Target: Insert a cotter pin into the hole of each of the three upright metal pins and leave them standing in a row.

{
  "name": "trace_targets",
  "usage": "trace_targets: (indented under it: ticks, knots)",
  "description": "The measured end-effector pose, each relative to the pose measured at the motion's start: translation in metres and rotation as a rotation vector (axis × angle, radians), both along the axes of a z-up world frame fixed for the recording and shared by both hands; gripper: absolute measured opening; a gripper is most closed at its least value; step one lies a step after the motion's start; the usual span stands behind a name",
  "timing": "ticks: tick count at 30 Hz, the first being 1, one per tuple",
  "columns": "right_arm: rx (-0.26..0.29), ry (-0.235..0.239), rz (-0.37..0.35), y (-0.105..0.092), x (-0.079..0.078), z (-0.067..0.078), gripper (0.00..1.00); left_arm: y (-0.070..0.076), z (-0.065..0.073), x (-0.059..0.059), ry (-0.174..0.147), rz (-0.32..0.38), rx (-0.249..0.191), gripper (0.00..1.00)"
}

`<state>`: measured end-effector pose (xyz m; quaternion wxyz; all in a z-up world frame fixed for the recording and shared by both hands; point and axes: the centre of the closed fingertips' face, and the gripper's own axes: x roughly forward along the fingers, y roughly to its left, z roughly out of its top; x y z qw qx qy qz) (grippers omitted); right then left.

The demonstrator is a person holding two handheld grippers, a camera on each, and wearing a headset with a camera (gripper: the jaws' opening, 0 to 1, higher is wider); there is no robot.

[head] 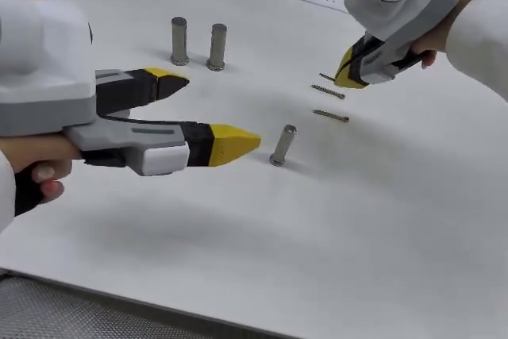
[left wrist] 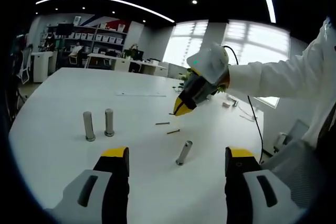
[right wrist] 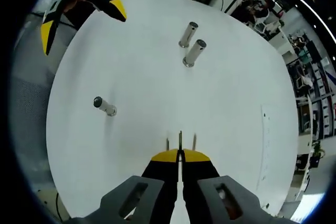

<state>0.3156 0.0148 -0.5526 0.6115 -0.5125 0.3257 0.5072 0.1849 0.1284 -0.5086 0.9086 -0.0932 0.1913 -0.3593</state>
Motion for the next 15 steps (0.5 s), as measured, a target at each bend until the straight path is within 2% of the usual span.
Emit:
trace_targets:
  ticks: [5,8,15]
  knots:
    - [0.060,-0.041,0.011,0.003,-0.013,0.018,0.00,-0.003,0.001,-0.002,0.014,-0.008,-0.008,0.68]
    - [0.104,-0.075,0.019,0.007,-0.019,0.029,0.00,-0.007,0.007,-0.002,0.020,-0.018,-0.035,0.64]
    - [0.194,-0.129,0.018,0.012,-0.039,0.050,0.00,-0.020,0.022,0.004,0.011,-0.054,-0.056,0.55]
